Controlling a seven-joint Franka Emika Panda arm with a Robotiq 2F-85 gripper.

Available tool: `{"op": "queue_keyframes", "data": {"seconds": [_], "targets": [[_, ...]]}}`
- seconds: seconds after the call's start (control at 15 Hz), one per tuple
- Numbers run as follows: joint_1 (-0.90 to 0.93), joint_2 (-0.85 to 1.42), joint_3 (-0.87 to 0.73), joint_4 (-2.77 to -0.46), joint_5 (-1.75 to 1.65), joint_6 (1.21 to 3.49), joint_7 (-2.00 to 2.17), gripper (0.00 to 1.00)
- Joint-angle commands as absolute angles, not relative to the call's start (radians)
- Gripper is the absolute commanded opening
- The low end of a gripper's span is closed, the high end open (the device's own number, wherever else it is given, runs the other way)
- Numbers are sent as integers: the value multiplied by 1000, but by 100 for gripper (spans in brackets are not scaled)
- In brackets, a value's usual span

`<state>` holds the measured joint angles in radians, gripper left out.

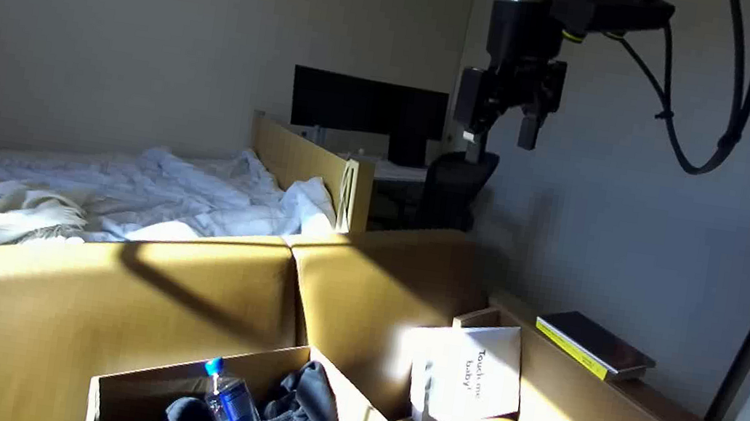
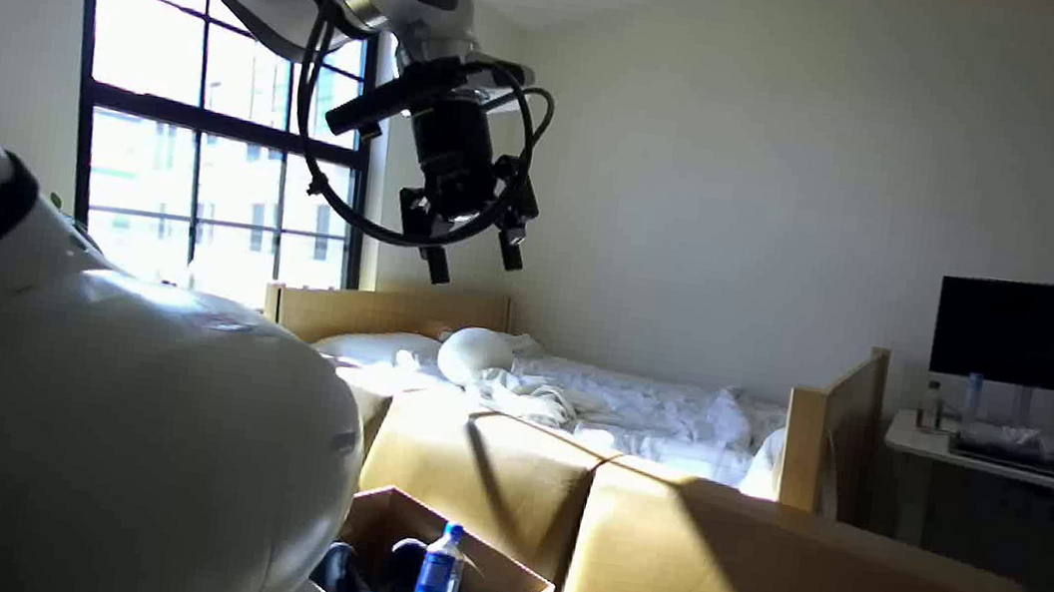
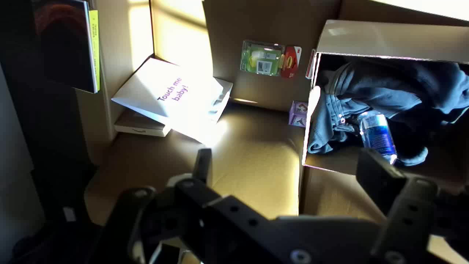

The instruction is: Pick up the white book from the sofa and put it in the box

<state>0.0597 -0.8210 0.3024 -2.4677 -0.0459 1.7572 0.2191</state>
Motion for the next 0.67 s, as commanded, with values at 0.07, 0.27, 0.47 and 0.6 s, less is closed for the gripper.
{"op": "queue_keyframes", "data": {"seconds": [0.07,0.27,0.47,0.6], "targets": [[81,-815,288,-2465,-59,1754,232,100],[81,-815,288,-2465,-59,1754,232,100],[81,-815,288,-2465,-59,1754,232,100],[64,-820,312,-2460,-57,1766,296,100]]}}
